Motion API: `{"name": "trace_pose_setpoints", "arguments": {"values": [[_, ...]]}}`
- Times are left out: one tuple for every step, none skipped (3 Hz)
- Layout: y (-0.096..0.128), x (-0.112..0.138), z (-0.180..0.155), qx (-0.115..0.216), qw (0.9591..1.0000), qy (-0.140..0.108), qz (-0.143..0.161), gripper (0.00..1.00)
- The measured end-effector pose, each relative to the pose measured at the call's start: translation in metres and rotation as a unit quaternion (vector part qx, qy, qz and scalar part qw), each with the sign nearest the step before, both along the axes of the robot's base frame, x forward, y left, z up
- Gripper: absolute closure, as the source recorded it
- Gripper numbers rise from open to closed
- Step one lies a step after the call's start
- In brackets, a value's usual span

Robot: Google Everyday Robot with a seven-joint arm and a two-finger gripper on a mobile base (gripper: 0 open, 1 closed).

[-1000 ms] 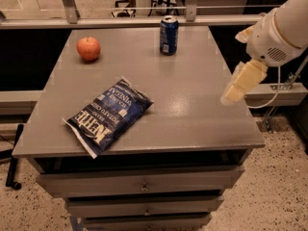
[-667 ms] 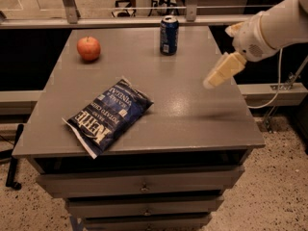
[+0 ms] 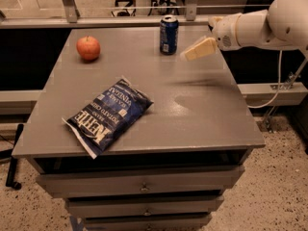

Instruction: Move pepsi can near apple

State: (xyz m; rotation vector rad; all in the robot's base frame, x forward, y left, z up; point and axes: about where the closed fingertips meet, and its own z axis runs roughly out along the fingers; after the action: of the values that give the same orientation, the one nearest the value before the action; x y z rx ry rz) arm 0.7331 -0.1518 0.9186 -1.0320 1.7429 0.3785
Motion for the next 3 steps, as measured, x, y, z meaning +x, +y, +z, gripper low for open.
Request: {"name": "trace_pose_setpoints", "arguments": {"values": [[0.026, 0.046, 0.002, 0.07, 0.9974, -0.015, 0.008, 0.0], [0.056, 0.08, -0.009, 0.113, 0.9934, -0.007, 0.018, 0.02], [0.069, 0.09, -0.019, 0.124, 0.992, 0.0, 0.021, 0.23]]}}
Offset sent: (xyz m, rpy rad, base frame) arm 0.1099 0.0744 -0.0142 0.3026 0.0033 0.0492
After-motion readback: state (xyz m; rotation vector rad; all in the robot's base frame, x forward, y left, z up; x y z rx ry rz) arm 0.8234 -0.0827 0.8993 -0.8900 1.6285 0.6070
